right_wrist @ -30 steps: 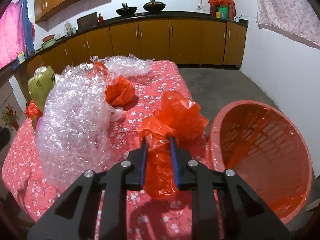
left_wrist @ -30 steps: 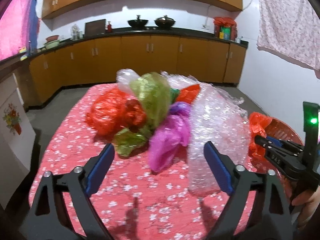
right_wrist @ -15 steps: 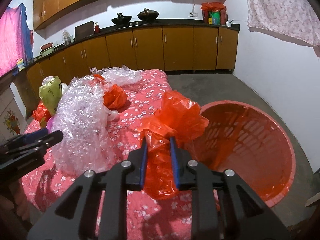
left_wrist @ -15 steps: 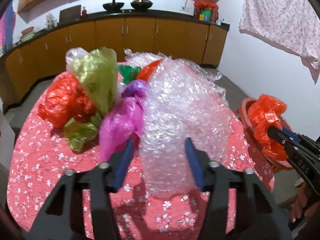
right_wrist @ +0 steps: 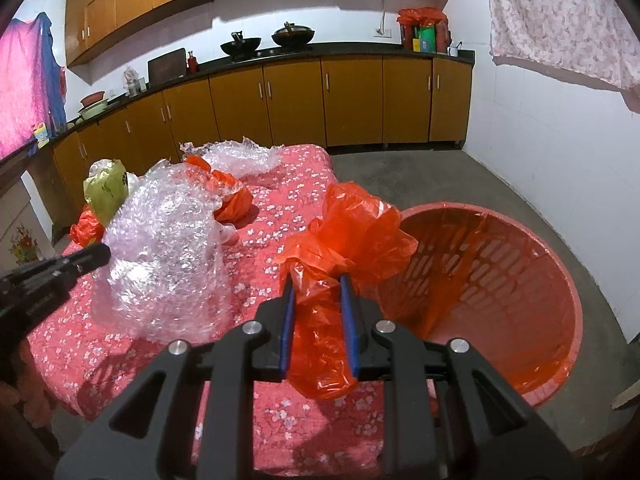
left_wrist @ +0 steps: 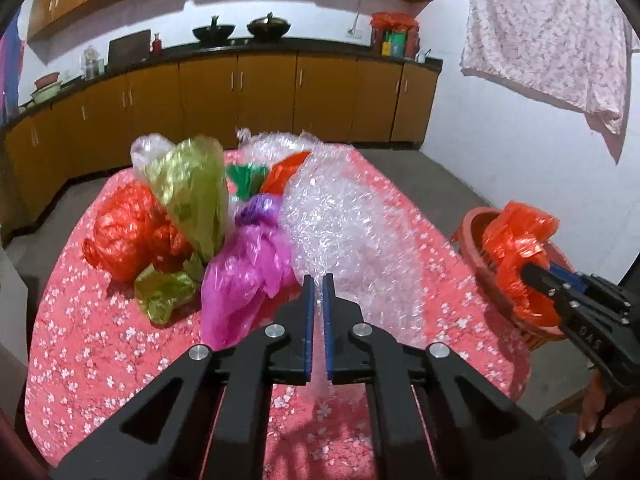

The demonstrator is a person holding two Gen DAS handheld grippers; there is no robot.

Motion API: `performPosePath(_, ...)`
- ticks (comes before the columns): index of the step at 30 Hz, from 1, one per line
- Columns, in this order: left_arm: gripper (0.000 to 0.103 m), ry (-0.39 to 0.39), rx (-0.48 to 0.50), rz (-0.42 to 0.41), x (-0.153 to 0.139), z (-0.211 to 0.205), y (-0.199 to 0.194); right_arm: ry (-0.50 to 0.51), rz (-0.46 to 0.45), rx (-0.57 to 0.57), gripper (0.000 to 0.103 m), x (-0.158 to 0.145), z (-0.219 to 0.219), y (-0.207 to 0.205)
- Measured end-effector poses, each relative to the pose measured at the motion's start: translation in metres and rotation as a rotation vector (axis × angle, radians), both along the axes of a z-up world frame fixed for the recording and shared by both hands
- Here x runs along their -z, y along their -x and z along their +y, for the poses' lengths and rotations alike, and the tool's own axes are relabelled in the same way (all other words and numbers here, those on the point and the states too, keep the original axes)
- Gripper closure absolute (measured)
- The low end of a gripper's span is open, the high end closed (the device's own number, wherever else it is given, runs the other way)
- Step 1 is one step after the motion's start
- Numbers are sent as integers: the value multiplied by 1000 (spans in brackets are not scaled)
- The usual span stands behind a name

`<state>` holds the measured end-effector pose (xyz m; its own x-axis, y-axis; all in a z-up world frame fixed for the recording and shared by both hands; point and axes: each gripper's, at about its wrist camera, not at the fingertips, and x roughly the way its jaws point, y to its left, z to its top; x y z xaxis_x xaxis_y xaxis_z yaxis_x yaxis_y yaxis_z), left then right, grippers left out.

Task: Collect trash
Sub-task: 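Carry the red bag to the basket with the right gripper while the left gripper grasps the bubble wrap, then lower the bubble wrap into the basket and open the left gripper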

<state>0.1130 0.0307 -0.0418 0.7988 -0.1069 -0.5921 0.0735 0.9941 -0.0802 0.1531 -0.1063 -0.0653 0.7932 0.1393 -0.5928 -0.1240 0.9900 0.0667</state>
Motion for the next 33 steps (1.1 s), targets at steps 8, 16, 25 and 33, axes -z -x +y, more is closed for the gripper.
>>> performPosePath(8, 100, -7, 39, -76, -29, -11, 2, -12, -39, 3, 81, -17, -12, 5)
performPosePath(16, 100, -11, 120, -126, -46, -40, 0, -10, -70, 50, 81, -31, -37, 11)
performPosePath(25, 100, -3, 227, -146, -51, -84, -12, 17, -86, 155, 81, -42, -82, 15)
performPosePath(33, 100, 11, 308, -138, -45, -126, -26, 29, -84, 229, 81, -45, -120, 11)
